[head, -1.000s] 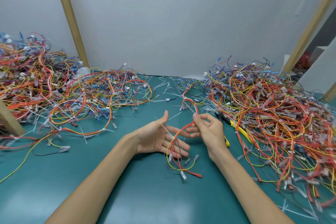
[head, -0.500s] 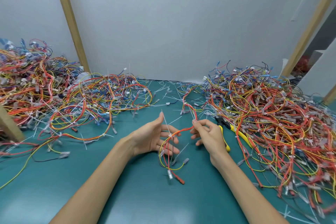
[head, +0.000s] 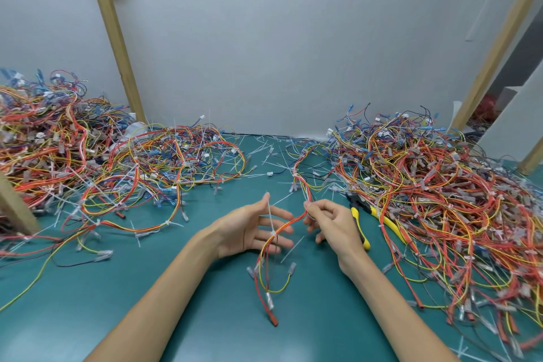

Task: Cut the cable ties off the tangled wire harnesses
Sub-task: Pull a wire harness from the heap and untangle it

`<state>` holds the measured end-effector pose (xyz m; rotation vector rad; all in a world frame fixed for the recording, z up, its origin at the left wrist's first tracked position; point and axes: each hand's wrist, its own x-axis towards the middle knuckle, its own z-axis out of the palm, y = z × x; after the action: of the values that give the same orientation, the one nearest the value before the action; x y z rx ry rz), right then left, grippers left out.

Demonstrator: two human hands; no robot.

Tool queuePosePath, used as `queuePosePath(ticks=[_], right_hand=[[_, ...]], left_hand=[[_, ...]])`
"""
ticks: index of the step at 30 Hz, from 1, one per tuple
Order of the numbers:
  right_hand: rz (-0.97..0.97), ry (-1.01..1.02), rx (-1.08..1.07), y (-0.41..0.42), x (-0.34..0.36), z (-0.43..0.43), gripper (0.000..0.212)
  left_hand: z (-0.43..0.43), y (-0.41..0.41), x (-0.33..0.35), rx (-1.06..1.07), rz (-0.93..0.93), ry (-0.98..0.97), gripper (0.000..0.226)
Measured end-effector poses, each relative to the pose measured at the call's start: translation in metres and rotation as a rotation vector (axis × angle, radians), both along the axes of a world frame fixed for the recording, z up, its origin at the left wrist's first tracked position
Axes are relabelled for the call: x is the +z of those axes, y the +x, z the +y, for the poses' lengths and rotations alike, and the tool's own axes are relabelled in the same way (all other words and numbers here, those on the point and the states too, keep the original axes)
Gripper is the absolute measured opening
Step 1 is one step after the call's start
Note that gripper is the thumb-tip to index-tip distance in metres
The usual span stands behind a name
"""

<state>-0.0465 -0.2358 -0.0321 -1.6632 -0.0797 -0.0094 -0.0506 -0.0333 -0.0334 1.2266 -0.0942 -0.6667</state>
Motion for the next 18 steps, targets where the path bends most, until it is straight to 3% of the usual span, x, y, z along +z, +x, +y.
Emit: queuePosePath(ticks=[7,12,14,16,18], right_hand=[[-0.051,-0.027,0.109,-0.012,0.003,0.01,0.022],[-0.156,-0.236,0.121,-0.016,-0.002,0.017,0.019],[-0.208,-0.31,0.119,-0.015,-0.006,0.018,0.021],[-0.238,-0.377,0.122,-0.012,-0.01,0.017,0.022],[-0.226,-0.412,0.152,-0.01,-0.011,0.014,0.021]], left_hand=[[-0.023,0.014,0.008,0.267,0.182,-0.33,0.068],[-0.026,0.028,0.02,0.318,0.19,-0.514,0.082],[-0.024,0.031,0.019,0.287,0.15,-0.498,0.082],[-0.022,0.03,0.016,0.27,0.093,-0.441,0.071],[-0.02,0.029,0.013,0.279,-0.002,-0.352,0.045]])
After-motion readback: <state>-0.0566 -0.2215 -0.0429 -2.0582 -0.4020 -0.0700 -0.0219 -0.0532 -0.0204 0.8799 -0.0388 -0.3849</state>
